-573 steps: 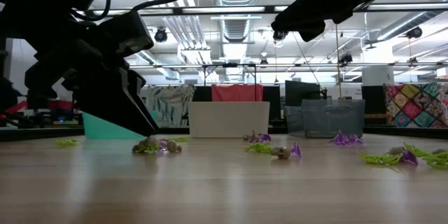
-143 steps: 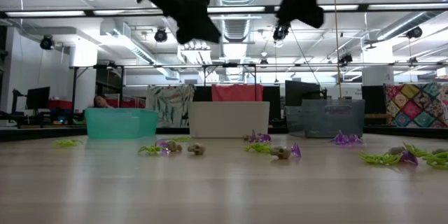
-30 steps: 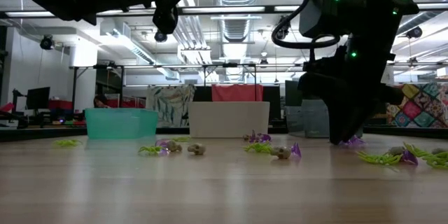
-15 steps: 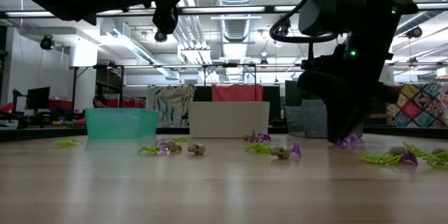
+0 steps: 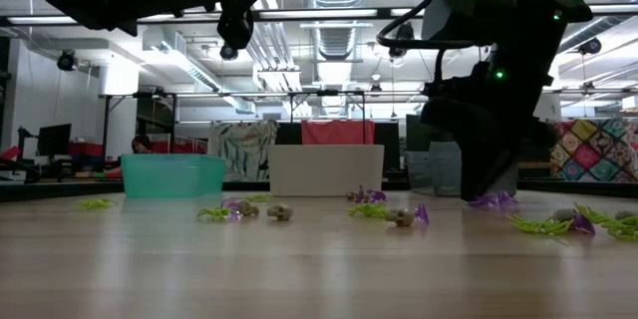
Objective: Sort Halloween decoration
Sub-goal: Put the purple witch hat toy into the light blue bin
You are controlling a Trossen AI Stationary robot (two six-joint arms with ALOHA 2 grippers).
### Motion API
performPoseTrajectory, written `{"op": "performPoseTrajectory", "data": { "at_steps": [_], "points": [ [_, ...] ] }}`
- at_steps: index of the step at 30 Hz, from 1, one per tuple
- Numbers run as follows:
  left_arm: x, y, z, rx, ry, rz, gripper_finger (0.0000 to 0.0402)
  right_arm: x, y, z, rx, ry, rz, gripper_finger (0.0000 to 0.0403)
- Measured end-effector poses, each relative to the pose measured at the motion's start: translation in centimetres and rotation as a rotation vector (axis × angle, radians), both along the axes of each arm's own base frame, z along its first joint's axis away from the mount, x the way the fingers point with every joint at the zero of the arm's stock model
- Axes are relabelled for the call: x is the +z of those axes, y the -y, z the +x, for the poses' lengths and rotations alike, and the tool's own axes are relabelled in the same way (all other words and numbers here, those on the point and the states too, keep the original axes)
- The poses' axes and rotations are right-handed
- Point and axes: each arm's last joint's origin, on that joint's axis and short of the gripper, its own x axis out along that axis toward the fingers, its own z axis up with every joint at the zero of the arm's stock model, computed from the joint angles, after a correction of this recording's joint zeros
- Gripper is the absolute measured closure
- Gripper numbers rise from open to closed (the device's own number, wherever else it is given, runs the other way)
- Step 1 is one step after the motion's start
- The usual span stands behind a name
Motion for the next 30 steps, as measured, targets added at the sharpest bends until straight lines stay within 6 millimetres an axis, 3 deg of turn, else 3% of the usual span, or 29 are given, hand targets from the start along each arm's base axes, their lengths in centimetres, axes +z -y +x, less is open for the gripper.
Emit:
{"op": "performPoseTrajectory", "data": {
  "at_steps": [7,12,17,20,26,30],
  "points": [
    [0.0,0.0,0.0,-0.007,-0.005,-0.030,0.0302,0.7,0.0,0.1,0.056,-0.002,-0.013,0.0393],
    [0.3,0.3,-0.2,-0.019,0.006,-0.043,0.0302,5.6,0.3,0.8,0.162,0.152,-0.045,0.0393],
    [1.3,0.8,-0.8,-0.042,0.054,-0.033,0.0302,11.1,0.8,0.6,0.240,0.303,-0.185,0.0394],
    [1.7,1.2,-1.1,-0.058,0.074,-0.030,0.0302,13.4,1.2,0.5,0.272,0.357,-0.247,0.0394],
    [2.5,1.6,-1.6,-0.076,0.121,-0.030,0.0302,15.4,2.5,2.3,0.380,0.482,-0.365,0.0394],
    [3.8,1.6,-2.7,-0.080,0.193,-0.028,0.0302,15.0,4.0,4.3,0.460,0.536,-0.422,0.0394]
  ]
}}
